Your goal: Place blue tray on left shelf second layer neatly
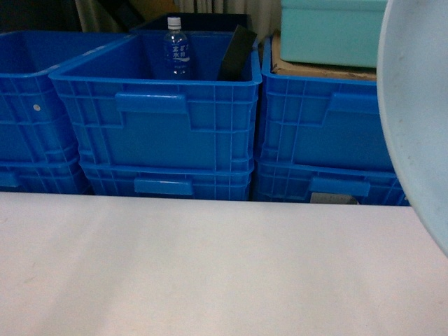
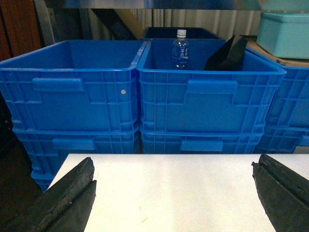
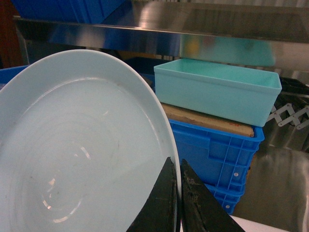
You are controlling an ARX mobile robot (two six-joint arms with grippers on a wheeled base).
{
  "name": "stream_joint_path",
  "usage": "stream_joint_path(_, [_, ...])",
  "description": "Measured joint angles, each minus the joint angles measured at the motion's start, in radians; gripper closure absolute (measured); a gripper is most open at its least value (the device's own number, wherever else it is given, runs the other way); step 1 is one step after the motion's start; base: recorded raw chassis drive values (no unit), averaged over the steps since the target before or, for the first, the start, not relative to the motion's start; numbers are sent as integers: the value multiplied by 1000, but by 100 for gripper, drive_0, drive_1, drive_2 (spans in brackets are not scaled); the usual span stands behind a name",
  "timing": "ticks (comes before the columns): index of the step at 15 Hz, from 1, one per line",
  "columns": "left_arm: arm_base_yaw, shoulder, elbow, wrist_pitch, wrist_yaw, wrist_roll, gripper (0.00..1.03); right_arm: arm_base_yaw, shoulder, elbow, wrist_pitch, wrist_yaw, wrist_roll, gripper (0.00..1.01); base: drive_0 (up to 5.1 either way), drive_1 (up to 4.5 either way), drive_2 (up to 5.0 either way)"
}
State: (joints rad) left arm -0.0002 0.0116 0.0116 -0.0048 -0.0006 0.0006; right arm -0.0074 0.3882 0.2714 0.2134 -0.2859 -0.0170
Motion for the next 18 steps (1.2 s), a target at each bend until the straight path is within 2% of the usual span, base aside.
stream_joint_path(7, [0, 0, 0, 0, 0, 0, 5, 76, -85, 55, -64, 50, 13, 99, 0, 0, 0])
stream_joint_path(10, [0, 0, 0, 0, 0, 0, 5, 78, -98, 46, -66, 58, 12, 99, 0, 0, 0])
stream_joint_path(12, [0, 0, 0, 0, 0, 0, 5, 78, -98, 26, -82, 80, -11, 99, 0, 0, 0])
stream_joint_path(18, [1, 0, 0, 0, -1, 0, 5, 78, -98, 26, -79, 80, -18, 99, -32, -32, -32])
